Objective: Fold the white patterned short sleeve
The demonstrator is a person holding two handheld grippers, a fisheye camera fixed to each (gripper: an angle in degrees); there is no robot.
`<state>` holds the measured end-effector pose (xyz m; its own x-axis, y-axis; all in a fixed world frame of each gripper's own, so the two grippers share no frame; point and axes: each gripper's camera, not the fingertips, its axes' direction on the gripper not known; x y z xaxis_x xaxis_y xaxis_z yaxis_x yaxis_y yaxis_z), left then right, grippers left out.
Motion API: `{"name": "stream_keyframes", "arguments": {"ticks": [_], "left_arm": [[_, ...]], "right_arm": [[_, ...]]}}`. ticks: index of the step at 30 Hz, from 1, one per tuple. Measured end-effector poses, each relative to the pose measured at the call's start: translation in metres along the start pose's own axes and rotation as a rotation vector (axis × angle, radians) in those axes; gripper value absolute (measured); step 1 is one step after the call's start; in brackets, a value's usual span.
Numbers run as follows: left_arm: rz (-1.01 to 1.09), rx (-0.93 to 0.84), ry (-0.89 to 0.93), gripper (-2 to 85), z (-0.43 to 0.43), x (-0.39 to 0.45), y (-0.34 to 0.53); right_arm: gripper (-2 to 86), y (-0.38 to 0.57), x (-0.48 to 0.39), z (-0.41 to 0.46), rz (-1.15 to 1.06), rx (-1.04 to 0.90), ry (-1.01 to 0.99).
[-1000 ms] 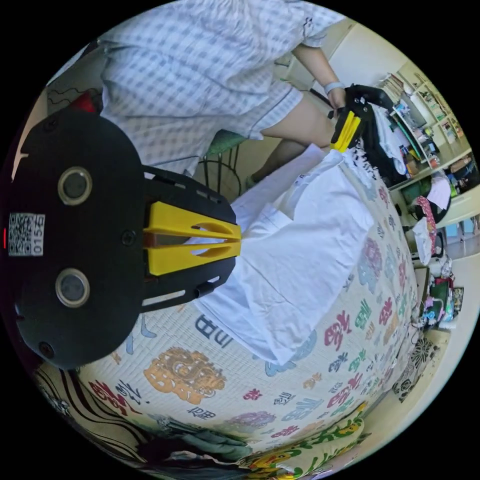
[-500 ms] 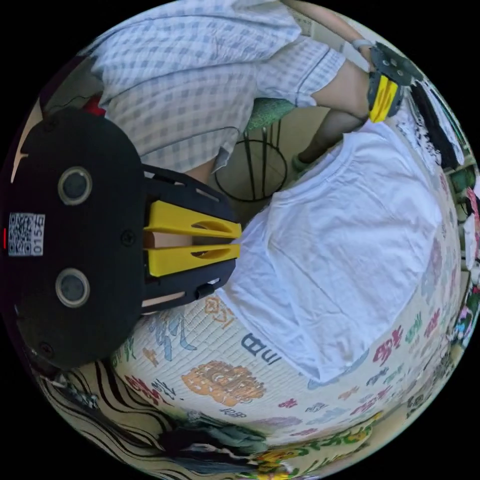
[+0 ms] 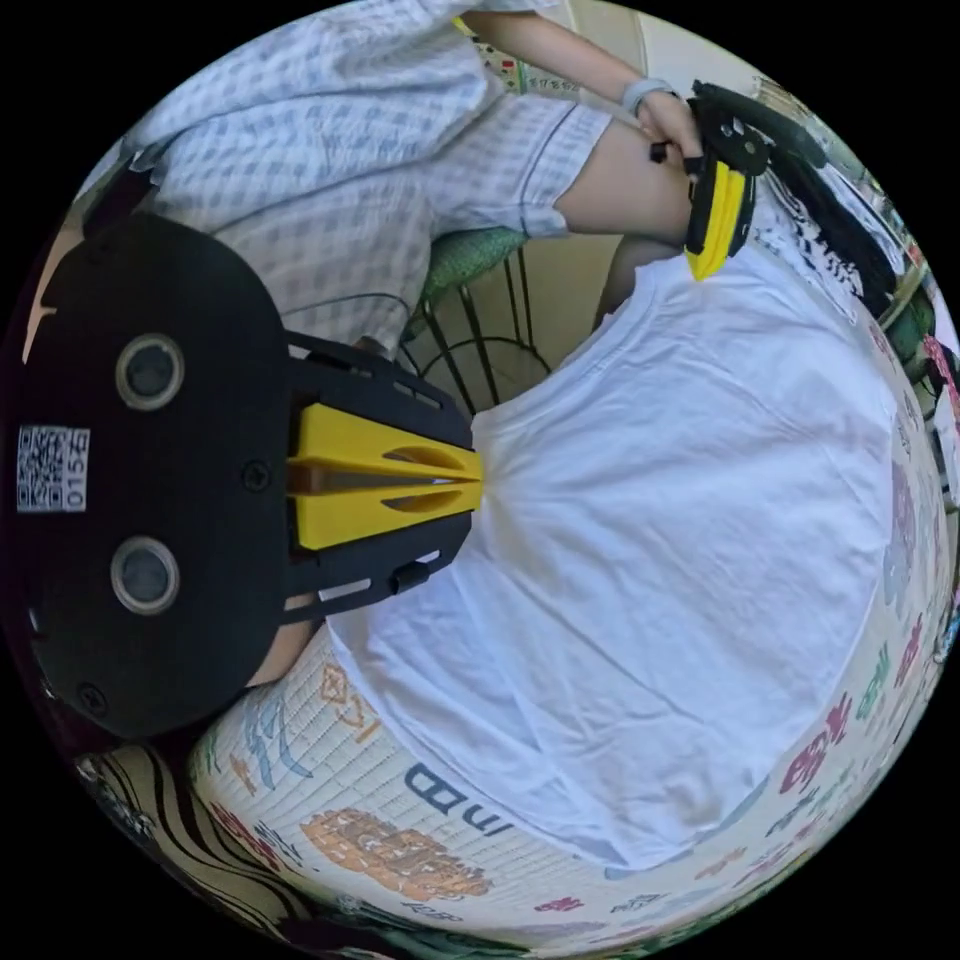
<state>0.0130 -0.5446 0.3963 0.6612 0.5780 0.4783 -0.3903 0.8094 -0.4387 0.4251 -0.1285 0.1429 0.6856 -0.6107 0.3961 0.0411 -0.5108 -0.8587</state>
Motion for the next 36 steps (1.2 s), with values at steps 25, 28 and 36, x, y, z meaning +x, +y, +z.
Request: {"name": "stream_keyframes", "arguments": {"ticks": [25, 28, 36], "left_arm": [[-0.787, 0.539, 0.59, 0.4, -0.027, -0.38, 0.051], [-0.848, 0.623, 0.707, -0.2, -0.012, -0.406, 0.083], [-0.872, 0.707, 0.741, -0.2, -0.009, -0.433, 0.101]], "right_arm": [[-0.5, 0.051, 0.35, -0.114, 0.654, 0.501, -0.519], [-0.8, 0.065, 0.367, -0.111, 0.685, 0.517, -0.566], [-0.7, 0.071, 0.386, -0.122, 0.698, 0.514, -0.523]]}}
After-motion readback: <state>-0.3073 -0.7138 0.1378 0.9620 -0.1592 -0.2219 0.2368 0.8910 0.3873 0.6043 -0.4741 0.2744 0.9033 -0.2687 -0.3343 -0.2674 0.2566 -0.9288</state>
